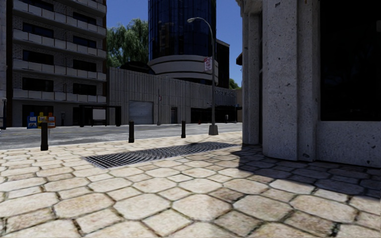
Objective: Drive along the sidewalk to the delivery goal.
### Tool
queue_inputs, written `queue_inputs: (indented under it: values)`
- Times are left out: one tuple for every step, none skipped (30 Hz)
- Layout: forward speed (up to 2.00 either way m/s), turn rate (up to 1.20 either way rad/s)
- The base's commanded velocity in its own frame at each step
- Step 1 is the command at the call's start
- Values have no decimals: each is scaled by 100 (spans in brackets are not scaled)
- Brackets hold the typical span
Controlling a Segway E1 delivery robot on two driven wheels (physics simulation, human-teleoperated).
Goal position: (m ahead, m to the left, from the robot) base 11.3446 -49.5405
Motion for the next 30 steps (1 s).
queue_inputs:
  values:
    - [199,0]
    - [199,0]
    - [199,0]
    - [199,0]
    - [199,0]
    - [199,0]
    - [199,0]
    - [199,0]
    - [199,0]
    - [199,0]
    - [199,0]
    - [199,0]
    - [199,0]
    - [200,0]
    - [200,0]
    - [200,0]
    - [200,0]
    - [200,0]
    - [200,0]
    - [200,0]
    - [200,0]
    - [200,0]
    - [200,0]
    - [200,0]
    - [200,0]
    - [200,0]
    - [200,0]
    - [200,0]
    - [200,0]
    - [200,0]
